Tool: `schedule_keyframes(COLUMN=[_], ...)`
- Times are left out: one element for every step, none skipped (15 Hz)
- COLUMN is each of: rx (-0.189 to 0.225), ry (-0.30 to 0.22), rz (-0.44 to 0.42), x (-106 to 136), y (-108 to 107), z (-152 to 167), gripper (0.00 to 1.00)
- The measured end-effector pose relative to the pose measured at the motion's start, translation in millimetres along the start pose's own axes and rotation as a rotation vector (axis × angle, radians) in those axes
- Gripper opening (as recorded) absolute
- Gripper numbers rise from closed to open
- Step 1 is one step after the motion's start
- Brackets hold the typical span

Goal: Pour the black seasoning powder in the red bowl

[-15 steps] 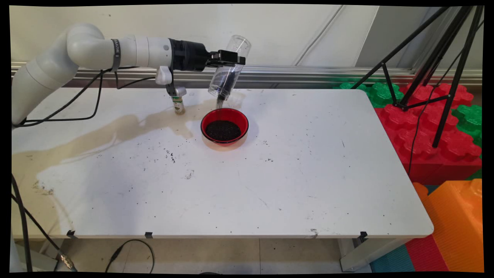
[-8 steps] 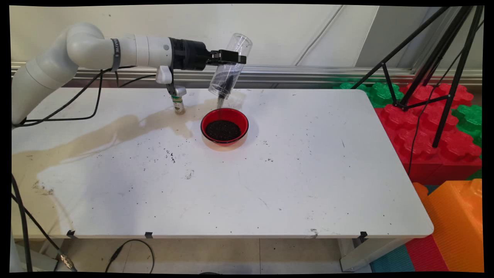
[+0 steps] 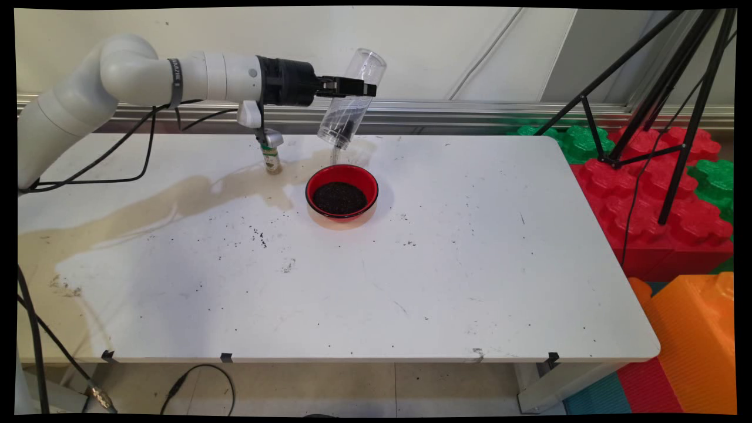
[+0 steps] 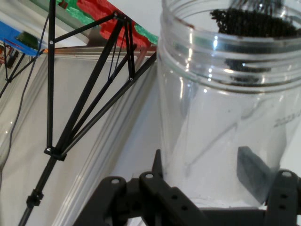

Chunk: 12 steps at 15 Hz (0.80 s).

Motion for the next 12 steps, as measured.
schedule_keyframes(rx=[0.001,0.002,0.004,0.006,0.008,0.009,0.011,0.013,0.015,0.018,0.020,0.024], ry=[-0.001,-0.003,-0.005,-0.007,-0.008,-0.009,-0.011,-0.013,-0.014,-0.016,-0.018,-0.020], rz=[0.007,0.018,0.031,0.043,0.052,0.059,0.070,0.078,0.089,0.098,0.107,0.119], x=[-0.1,-0.3,-0.4,-0.4,-0.4,-0.5,-0.6,-0.6,-0.5,-0.6,-0.5,-0.6], y=[-0.4,-1.0,-1.7,-2.3,-2.9,-3.3,-4.0,-4.6,-5.4,-6.2,-7.0,-8.1], z=[-0.1,-0.3,-0.5,-0.9,-1.2,-1.5,-2.0,-2.2,-2.7,-3.1,-3.4,-3.9], gripper=[0.00,0.00,0.00,0.00,0.00,0.00,0.00,0.00,0.00,0.00,0.00,0.00])
